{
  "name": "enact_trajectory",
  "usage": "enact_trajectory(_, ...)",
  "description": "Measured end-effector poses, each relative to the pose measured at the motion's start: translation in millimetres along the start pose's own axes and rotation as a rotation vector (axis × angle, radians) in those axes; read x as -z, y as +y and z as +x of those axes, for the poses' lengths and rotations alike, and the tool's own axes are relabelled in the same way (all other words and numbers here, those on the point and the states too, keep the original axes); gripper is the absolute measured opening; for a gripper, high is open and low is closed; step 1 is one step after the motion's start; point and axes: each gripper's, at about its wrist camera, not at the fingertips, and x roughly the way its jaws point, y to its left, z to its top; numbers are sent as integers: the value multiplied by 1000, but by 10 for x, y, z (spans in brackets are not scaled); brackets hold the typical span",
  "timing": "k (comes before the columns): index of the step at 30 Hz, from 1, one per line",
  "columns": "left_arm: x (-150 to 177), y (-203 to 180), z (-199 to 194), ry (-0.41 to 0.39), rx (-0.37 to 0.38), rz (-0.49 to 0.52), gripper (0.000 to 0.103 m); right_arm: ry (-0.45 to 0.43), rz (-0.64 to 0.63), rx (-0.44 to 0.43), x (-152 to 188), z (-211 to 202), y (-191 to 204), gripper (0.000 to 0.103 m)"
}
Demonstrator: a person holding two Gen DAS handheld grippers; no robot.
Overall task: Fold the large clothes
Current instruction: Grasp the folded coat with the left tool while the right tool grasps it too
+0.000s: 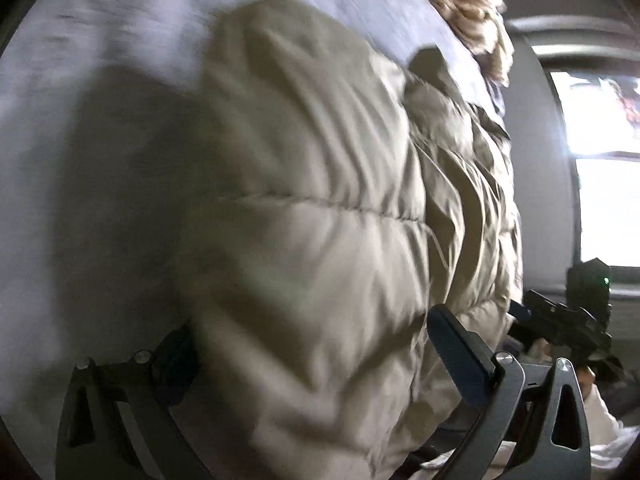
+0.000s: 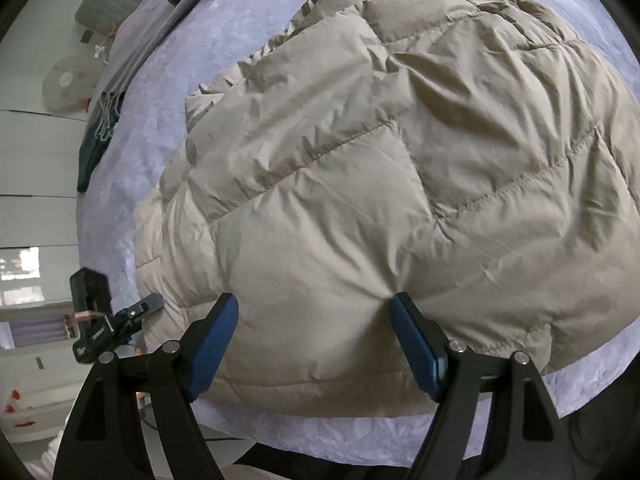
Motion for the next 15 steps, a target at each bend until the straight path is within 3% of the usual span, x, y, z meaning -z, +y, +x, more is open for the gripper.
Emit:
enact_trajectory(4, -137, -103, 206, 55, 45, 37, 103, 5, 0, 17, -17, 43, 11, 81)
enact_trajectory(5, -138, -133, 236, 66, 46, 52, 93, 5, 1, 20, -17, 55, 29, 81)
enact_trajectory(6, -150, -170, 264, 76, 47, 64, 71, 6, 0, 24, -24, 58, 33, 81)
enact_trajectory(9, -142, -217, 257, 100, 122, 63, 38, 9, -1, 26, -21, 38, 60, 81)
enact_trajectory(12, -123, -309, 153, 85, 142, 67, 30, 11, -19, 34, -15, 2, 124, 81)
enact_trajectory(14, -110, -383, 79, 75, 158, 68, 30, -15, -54, 64, -17, -51, 179, 80)
enact_trajectory(15, -105, -420, 47, 70, 165, 69, 30, -37, -76, 80, -17, -88, 202, 66)
